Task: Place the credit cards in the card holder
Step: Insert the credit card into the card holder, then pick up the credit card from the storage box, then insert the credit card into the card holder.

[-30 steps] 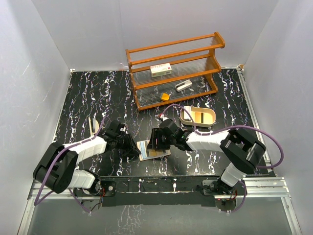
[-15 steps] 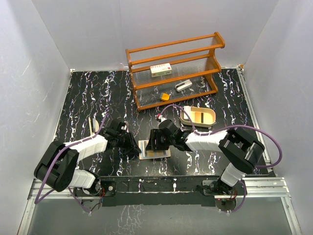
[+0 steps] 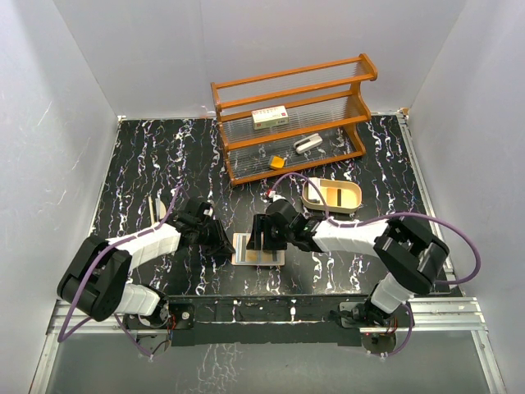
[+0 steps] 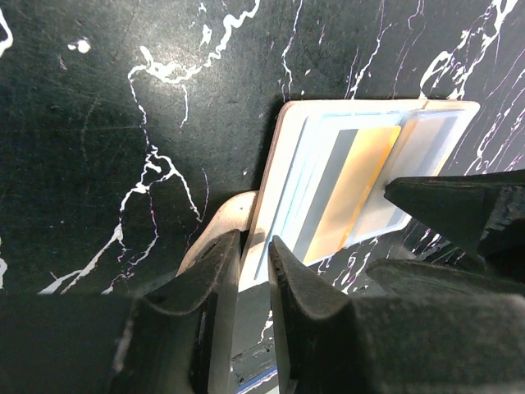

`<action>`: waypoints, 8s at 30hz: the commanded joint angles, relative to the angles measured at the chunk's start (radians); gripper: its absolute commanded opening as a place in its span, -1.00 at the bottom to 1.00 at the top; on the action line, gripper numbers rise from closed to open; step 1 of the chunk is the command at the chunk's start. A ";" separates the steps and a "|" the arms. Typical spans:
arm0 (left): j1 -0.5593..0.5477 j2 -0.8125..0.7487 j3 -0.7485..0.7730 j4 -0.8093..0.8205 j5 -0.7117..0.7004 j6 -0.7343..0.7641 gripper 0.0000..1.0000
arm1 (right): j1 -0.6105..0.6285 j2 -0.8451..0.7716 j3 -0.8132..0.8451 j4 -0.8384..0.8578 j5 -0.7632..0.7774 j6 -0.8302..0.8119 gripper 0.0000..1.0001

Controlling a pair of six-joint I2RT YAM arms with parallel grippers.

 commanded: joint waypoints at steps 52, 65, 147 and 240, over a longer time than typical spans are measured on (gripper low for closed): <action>-0.001 -0.232 0.202 -0.231 0.088 0.137 0.97 | -0.437 -0.089 0.428 -0.601 0.371 -0.314 0.45; -0.001 -0.273 0.155 -0.229 0.082 0.133 0.97 | -0.529 0.032 0.428 -0.448 0.207 -0.369 0.62; -0.002 -0.252 0.152 -0.235 0.058 0.124 0.97 | -0.553 0.041 0.458 -0.488 0.262 -0.392 -1.00; 0.000 -0.043 0.213 -0.062 0.300 0.062 -1.00 | -0.258 -0.321 -0.015 -0.272 -0.074 0.007 -0.31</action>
